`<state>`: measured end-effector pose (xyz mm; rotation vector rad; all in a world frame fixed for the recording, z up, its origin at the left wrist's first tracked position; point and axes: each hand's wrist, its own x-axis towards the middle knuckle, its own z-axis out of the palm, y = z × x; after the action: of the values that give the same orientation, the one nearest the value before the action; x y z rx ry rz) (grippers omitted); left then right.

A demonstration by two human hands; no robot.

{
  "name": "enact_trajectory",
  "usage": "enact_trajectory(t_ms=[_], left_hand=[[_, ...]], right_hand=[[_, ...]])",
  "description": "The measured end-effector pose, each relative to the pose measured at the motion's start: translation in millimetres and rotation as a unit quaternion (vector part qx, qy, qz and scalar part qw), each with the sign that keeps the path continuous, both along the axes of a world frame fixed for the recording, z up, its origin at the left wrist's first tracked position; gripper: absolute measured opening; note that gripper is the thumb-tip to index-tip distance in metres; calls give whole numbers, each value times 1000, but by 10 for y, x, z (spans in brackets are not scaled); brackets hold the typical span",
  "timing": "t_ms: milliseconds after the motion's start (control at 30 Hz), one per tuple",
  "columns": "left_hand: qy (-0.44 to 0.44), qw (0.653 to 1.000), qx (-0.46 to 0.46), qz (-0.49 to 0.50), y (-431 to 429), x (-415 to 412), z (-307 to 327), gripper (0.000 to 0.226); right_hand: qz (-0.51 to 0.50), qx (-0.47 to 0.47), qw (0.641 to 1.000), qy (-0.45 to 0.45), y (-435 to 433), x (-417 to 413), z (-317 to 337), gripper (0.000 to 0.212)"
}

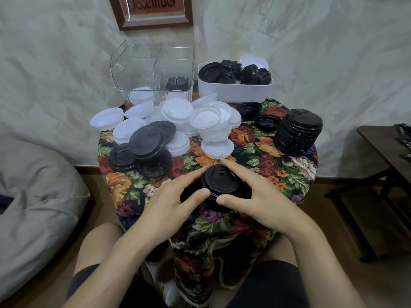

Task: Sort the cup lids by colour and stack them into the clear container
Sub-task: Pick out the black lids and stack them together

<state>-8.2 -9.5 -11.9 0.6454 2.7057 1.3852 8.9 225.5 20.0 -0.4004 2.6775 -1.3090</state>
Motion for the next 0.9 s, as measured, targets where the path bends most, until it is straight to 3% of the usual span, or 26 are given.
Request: enact_trajectory(t_ms=[133, 300, 433, 600, 700, 833, 900], left_hand=[[2, 1000, 11, 16, -9, 17, -19, 63], [-15, 993, 109, 32, -12, 26, 26, 50], [53, 984, 139, 95, -35, 7, 73, 33], [223, 956, 11, 190, -263, -168, 94, 21], [284, 930, -90, 215, -402, -258, 18, 21], [323, 894, -115, 287, -569, -360, -18, 29], [279, 892, -143, 324, -625, -439, 9, 42]], right_hand=[[-32, -12, 999, 17, -7, 46, -69, 77], [-75, -50, 995, 39, -52, 54, -124, 73], [-100, -44, 992, 57, -93, -11, -144, 67], [-96, -49, 992, 63, -116, 16, -210, 66], [-102, -50, 991, 73, -124, 30, -241, 67], [-101, -52, 991, 76, -135, 30, -253, 67], [-101, -51, 991, 73, -135, 31, -261, 66]])
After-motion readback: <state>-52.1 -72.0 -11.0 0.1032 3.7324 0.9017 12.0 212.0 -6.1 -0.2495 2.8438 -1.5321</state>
